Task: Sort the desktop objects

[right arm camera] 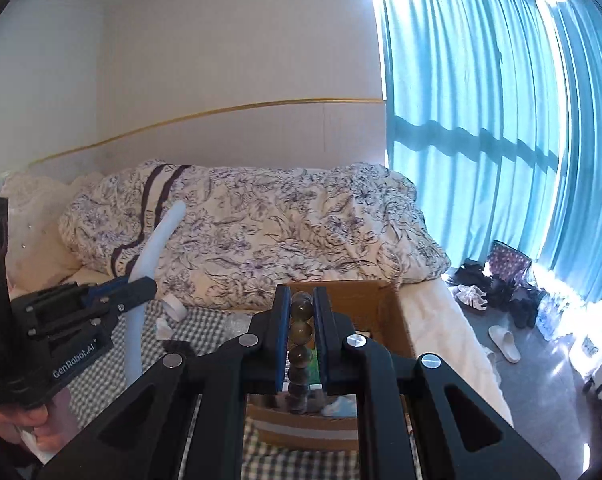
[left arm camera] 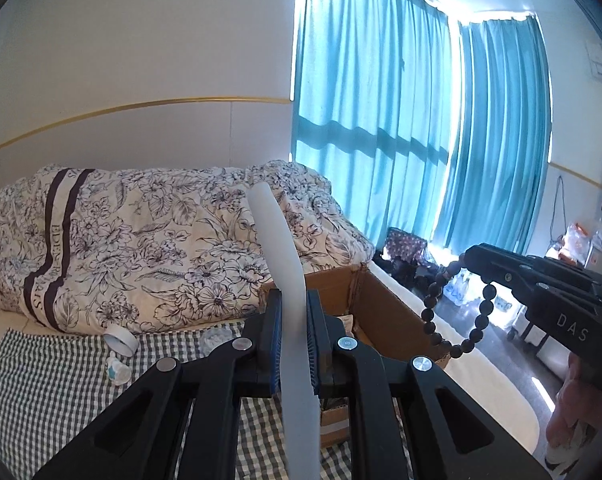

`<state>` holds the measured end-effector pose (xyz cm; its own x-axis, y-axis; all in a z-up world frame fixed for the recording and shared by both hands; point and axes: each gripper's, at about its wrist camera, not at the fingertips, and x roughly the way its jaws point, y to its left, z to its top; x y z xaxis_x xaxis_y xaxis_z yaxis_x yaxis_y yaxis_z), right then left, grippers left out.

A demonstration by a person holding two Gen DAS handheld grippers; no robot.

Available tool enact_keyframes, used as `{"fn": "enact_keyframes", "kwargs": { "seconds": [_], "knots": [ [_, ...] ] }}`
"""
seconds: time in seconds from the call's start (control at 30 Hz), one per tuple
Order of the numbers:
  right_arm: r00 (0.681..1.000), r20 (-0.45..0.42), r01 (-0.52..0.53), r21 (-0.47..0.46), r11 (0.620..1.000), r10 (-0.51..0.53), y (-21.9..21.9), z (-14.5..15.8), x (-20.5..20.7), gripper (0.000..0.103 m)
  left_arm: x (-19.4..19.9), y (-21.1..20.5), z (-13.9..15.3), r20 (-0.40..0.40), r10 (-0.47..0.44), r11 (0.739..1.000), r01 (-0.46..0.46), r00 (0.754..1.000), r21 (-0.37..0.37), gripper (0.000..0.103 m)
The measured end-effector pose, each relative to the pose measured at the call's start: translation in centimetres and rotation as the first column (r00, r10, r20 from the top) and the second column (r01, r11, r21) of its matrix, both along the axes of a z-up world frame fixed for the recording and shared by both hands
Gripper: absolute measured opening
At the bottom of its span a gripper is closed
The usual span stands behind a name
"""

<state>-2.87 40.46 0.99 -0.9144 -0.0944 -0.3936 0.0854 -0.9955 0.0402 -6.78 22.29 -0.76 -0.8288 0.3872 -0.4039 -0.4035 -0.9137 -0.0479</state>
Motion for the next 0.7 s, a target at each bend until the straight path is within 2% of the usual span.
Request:
{"fn": "enact_keyframes", "kwargs": {
  "seconds": [0.33, 0.53, 0.7],
  "knots": [
    [0.999, 0.047, 0.013, -0.014, 1.000, -0.012, 2.5, -2.2, -3.4, 0.011, -2.6, 4.0, -0.3, 0.001, -0.045, 0.999, 0.045, 0.999, -0.003, 0.011],
    [0.997, 0.078, 0.027, -0.022, 0.999, -0.026, 3.9, -3.8, -5.3, 0.011, -5.1, 6.4, -1.6, 0.027, -0.069, 0.998, 0.069, 0.997, -0.001, 0.011],
    [0.991, 0.126, 0.037, -0.022, 0.999, -0.034, 5.0, -6.0, -7.1, 0.011, -7.5, 8.2, -3.7, 0.069, -0.067, 0.997, 0.069, 0.995, -0.025, 0.011]
  ]
}}
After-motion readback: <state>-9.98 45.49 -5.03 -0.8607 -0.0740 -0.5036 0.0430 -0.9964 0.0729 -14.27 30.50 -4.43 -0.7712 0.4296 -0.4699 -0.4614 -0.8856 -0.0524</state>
